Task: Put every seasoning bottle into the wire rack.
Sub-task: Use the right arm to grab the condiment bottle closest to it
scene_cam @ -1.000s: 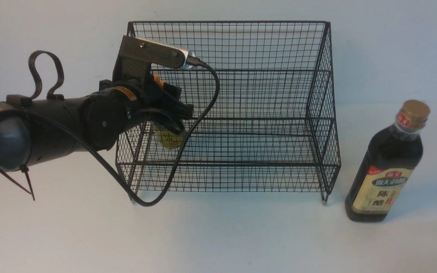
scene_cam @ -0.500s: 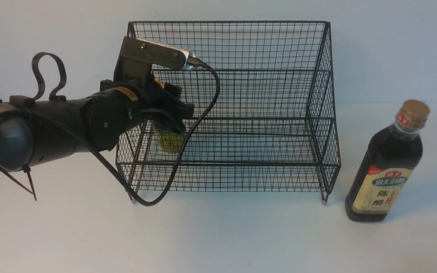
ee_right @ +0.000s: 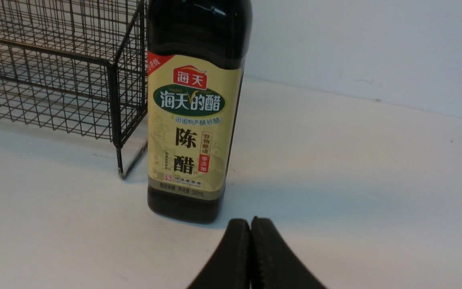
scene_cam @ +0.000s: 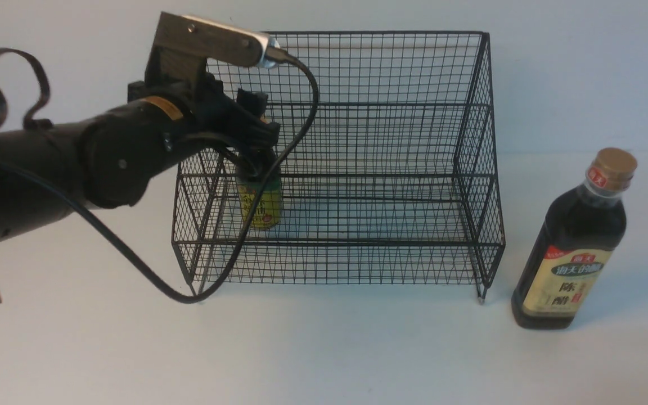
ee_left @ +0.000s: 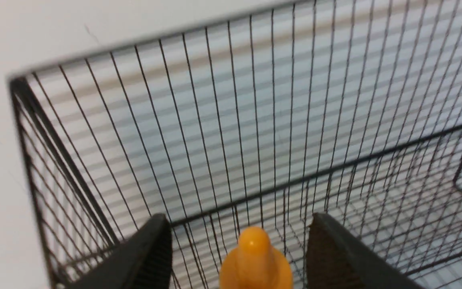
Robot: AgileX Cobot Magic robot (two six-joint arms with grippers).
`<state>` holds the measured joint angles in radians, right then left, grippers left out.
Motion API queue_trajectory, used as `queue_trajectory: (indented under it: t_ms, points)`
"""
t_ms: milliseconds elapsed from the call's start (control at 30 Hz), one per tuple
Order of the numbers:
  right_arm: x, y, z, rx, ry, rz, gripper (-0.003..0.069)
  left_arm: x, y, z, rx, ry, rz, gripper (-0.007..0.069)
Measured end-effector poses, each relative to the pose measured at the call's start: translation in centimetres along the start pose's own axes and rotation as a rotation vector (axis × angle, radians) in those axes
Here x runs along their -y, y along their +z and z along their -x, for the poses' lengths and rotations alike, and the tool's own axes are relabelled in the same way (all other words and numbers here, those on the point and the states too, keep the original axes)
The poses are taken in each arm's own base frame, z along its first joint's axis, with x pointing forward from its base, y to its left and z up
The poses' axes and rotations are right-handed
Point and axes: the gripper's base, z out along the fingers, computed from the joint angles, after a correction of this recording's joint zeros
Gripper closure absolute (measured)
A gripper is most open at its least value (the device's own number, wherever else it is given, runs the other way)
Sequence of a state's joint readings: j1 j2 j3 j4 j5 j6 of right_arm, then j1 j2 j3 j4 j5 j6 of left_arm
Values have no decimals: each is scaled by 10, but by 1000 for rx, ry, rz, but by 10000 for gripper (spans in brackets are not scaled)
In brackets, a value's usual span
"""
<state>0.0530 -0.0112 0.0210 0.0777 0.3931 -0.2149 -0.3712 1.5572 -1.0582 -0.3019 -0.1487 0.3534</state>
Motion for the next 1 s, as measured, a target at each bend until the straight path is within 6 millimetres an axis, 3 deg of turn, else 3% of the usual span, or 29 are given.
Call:
queue_trajectory:
  t_ms: [67,200,267,300,367,400,500,733,900,1000]
  points:
    - [0,0,0,0,0,0,673,0,-32,25,33,14,-24,361]
    - [0,0,0,0,19,1,673,1,-76,46,11,23,-78,550]
    - [0,0,0,0,24,2,673,2,-88,50,6,27,-91,584]
    - [0,0,0,0,28,2,673,2,-108,57,15,33,-106,615]
    - [0,0,0,0,29,2,673,2,-119,59,21,33,-112,624]
    - [0,0,0,0,39,2,673,1,-136,62,52,26,-112,629]
    - [0,0,0,0,52,2,673,0,-162,63,96,22,-110,629]
    - [0,0,1,9,56,1,673,-1,-219,44,182,-32,-110,629]
    - [0,0,3,49,63,-5,673,0,-245,12,175,-80,-120,629]
    - [2,-1,14,177,192,-8,673,2,-251,-14,132,-118,-131,629]
